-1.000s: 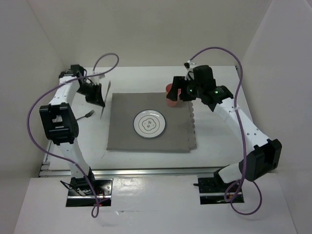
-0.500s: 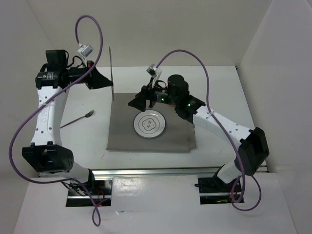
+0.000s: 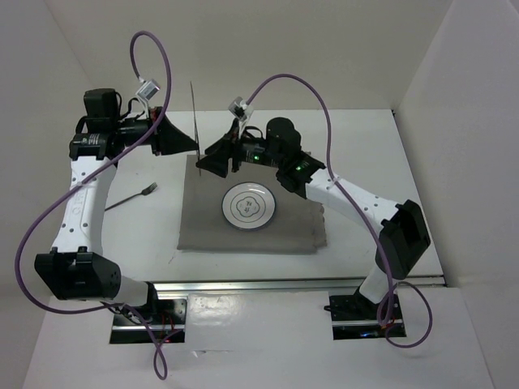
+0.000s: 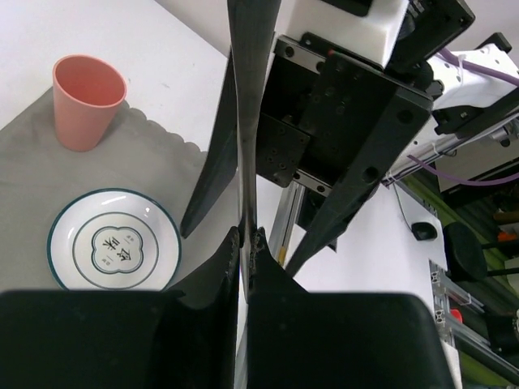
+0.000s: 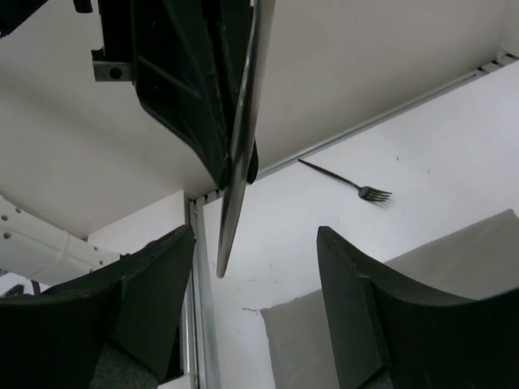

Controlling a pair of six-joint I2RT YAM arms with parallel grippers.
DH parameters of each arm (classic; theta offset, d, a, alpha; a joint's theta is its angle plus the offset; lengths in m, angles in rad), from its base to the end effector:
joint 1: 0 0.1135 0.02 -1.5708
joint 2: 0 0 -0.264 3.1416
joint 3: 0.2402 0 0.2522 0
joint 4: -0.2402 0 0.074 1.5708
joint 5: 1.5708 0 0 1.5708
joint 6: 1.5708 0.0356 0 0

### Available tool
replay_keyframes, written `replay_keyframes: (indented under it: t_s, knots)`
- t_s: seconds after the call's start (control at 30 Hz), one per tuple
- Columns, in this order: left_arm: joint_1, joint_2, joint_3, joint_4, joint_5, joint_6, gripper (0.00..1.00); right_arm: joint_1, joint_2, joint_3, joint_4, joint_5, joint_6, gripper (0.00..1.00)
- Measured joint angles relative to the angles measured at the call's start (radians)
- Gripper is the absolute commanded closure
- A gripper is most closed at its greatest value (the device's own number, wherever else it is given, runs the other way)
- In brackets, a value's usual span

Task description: Set the dinner table for one person

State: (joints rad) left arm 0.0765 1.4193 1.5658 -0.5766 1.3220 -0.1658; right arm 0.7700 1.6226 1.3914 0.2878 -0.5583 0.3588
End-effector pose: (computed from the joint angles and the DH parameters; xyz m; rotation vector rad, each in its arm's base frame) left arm 0.2908 -0.0123 0.4351 0.6285 1.7676 -1.3523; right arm 0.2668 0.2850 0.3853 -0.8039 1.4712 1.2967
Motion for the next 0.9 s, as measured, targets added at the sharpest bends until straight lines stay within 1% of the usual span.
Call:
replay_keyframes:
  t_s: [0.13, 0.17, 0.23, 0.43, 0.47, 0.5, 0.57, 0.6, 0.7, 0.73, 0.8, 0.87, 0.9]
  knots:
    - [-0.006, -0.002, -0.002, 0.002, 0.000, 0.001, 1.00, 0.000, 0.037, 0.023, 0.008, -0.011, 0.016, 0.45]
    - [-0.007, -0.002, -0.002, 0.003, -0.002, 0.005, 1.00, 0.000, 0.042, 0.023, 0.009, -0.015, 0.021, 0.45]
    - [-0.007, -0.002, -0.002, 0.001, -0.005, 0.005, 1.00, 0.000, 0.046, 0.023, 0.010, -0.026, 0.030, 0.50]
    - [-0.010, -0.002, -0.003, 0.000, -0.006, 0.006, 1.00, 0.000, 0.056, 0.032, 0.012, -0.049, 0.052, 0.50]
    - [-0.011, -0.002, -0.003, 0.000, -0.005, 0.008, 1.00, 0.000, 0.056, 0.032, 0.012, -0.052, 0.053, 0.52]
    - [-0.013, -0.002, -0.003, -0.002, -0.006, 0.008, 1.00, 0.000, 0.056, 0.032, 0.013, -0.056, 0.056, 0.57]
    - [-0.016, -0.002, -0.003, -0.009, -0.010, 0.019, 1.00, 0.000, 0.056, 0.032, 0.013, -0.066, 0.064, 0.63]
    - [-0.018, -0.002, -0.003, -0.014, -0.012, 0.030, 1.00, 0.000, 0.056, 0.032, 0.014, -0.069, 0.068, 0.70]
    - [-0.021, -0.001, -0.003, -0.038, -0.020, 0.061, 1.00, 0.000, 0.056, 0.032, 0.015, -0.085, 0.080, 0.81]
    - [-0.022, -0.001, -0.003, -0.044, -0.021, 0.066, 1.00, 0.001, 0.056, 0.033, 0.015, -0.088, 0.082, 0.90]
    - [-0.021, -0.001, -0.003, -0.054, -0.019, 0.081, 1.00, 0.003, 0.056, 0.034, 0.010, -0.090, 0.090, 1.00]
    - [-0.022, -0.001, -0.002, -0.058, -0.024, 0.092, 1.00, 0.003, 0.058, 0.034, 0.008, -0.090, 0.094, 1.00]
    - [-0.022, -0.001, -0.002, -0.064, -0.029, 0.098, 0.95, 0.003, 0.058, 0.034, 0.003, -0.087, 0.095, 1.00]
